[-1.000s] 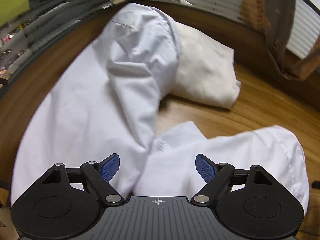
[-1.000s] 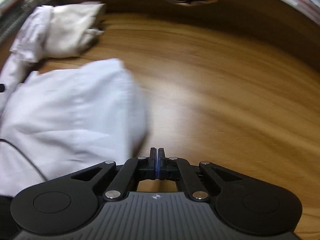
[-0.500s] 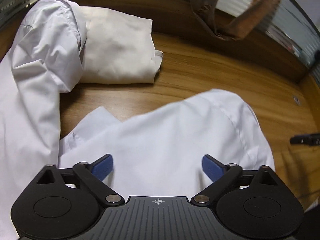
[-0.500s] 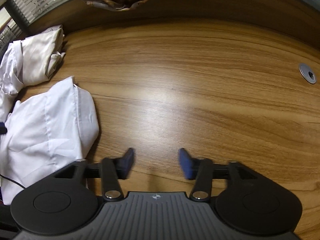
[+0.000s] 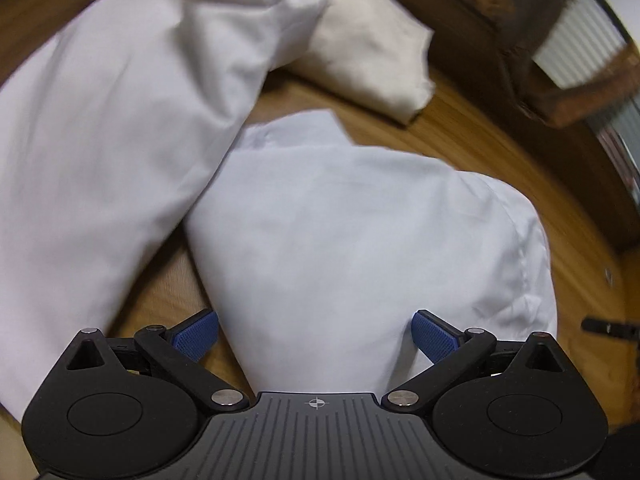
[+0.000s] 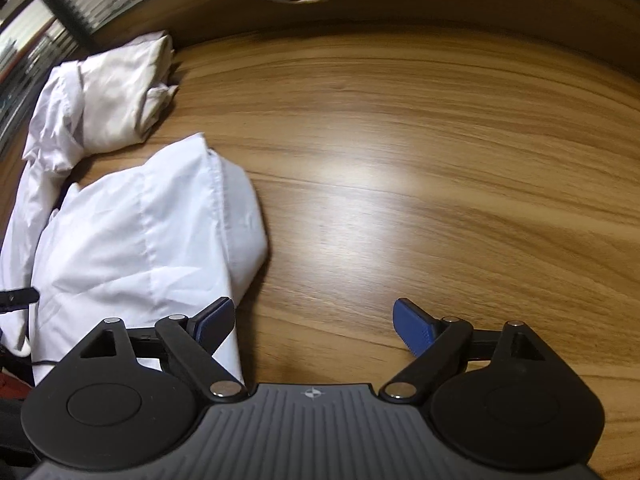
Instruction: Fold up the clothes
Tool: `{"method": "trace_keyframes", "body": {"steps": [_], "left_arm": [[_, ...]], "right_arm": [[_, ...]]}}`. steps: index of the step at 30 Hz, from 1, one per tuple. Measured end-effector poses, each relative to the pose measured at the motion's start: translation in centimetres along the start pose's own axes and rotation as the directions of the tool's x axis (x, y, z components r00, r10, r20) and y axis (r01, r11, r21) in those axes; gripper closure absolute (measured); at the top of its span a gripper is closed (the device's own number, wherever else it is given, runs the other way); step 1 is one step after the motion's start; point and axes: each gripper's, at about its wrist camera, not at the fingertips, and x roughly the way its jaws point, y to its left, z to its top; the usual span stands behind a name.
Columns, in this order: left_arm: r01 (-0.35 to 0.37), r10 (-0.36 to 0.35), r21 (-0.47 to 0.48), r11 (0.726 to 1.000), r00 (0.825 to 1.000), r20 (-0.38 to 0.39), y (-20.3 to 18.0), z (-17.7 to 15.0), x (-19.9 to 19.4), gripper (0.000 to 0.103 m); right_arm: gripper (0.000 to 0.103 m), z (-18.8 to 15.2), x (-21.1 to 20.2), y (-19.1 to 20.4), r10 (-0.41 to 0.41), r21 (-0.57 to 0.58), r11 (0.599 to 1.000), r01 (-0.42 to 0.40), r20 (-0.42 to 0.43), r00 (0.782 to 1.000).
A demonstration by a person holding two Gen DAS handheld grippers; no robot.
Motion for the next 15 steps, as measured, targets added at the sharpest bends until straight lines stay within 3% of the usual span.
{"method": "trace_keyframes", "body": {"steps": [2, 5, 10, 15], "left_arm": [[-0.002, 0.001, -0.05, 0.999, 1.0, -0.011, -0.1, 0.0, 0.7, 0.001], [-0.001, 0.001, -0.02, 1.0, 1.0, -0.011, -1.1, 0.2, 1.1, 0.004], [0.03, -0.027, 0.128, 0.991, 0.999, -0.029, -5.1, 1.4, 2.9, 0.006], [0.075, -0.061, 0.277, 0.958, 0.996, -0.059, -9.5, 2.7, 5.1, 0.006]], "right_arm": [[0.013, 0.0, 0.0, 0.4, -0.01, -0.018, 1.0, 0.01, -0.001, 1.0], [0.013, 0.0, -0.1, 1.0, -0.024, -0.042, 0.999, 0.024, -0.001, 1.0], [0.011, -0.3, -0.7, 0.5, -0.034, -0.016, 0.999, 0.034, 0.013, 0.999], [0.011, -0.2, -1.8, -1.1, -0.054, 0.014, 0.998, 0.054, 0.044, 0.998]]}}
